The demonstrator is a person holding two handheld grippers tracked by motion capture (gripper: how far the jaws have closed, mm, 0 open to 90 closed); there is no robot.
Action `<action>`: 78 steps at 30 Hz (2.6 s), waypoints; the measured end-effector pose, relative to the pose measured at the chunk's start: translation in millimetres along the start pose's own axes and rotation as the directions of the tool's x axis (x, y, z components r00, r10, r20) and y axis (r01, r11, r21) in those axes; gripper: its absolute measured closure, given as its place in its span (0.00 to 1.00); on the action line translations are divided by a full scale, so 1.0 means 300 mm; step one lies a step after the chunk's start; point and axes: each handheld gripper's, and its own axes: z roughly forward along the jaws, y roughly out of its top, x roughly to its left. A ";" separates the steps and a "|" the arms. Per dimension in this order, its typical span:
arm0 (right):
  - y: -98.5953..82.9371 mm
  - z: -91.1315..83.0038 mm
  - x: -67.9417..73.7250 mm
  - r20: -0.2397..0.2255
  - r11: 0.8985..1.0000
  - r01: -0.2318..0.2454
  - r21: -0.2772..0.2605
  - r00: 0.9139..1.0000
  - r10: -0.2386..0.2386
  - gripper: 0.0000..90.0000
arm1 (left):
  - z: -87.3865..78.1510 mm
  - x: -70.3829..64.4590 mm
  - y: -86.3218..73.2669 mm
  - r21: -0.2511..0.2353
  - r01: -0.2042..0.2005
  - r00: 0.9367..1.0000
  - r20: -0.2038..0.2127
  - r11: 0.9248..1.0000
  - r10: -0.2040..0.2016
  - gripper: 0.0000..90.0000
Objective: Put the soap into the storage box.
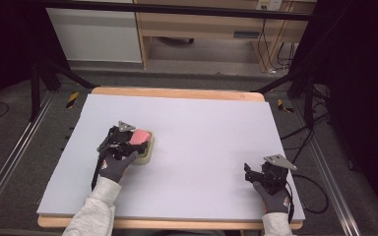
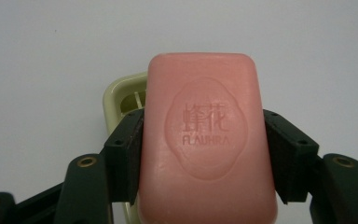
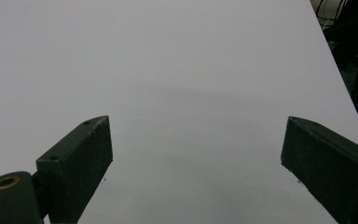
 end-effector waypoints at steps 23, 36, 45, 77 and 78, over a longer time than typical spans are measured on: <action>0.000 0.000 0.001 -0.002 1.000 -0.005 0.002 1.000 0.005 0.10 | 0.056 0.014 -0.023 0.033 0.000 1.000 -0.019 0.999 0.001 0.41; 0.001 0.000 0.001 -0.002 1.000 -0.003 0.002 1.000 0.003 0.10 | 0.071 0.015 -0.026 0.046 0.000 0.999 -0.035 0.999 0.001 0.41; 0.000 0.001 0.002 -0.001 1.000 -0.003 0.001 1.000 0.003 0.10 | 0.082 0.015 -0.032 0.044 0.007 0.999 -0.035 0.999 -0.005 0.41; 0.000 -0.002 0.000 0.002 1.000 -0.011 -0.002 1.000 0.011 0.09 | -0.034 0.021 -0.034 -0.053 0.002 0.999 0.034 0.999 0.000 0.25; 0.000 -0.002 -0.001 0.004 1.000 -0.009 -0.003 1.000 0.009 0.09 | -0.039 0.023 -0.035 -0.057 0.013 0.999 0.044 0.998 -0.011 0.24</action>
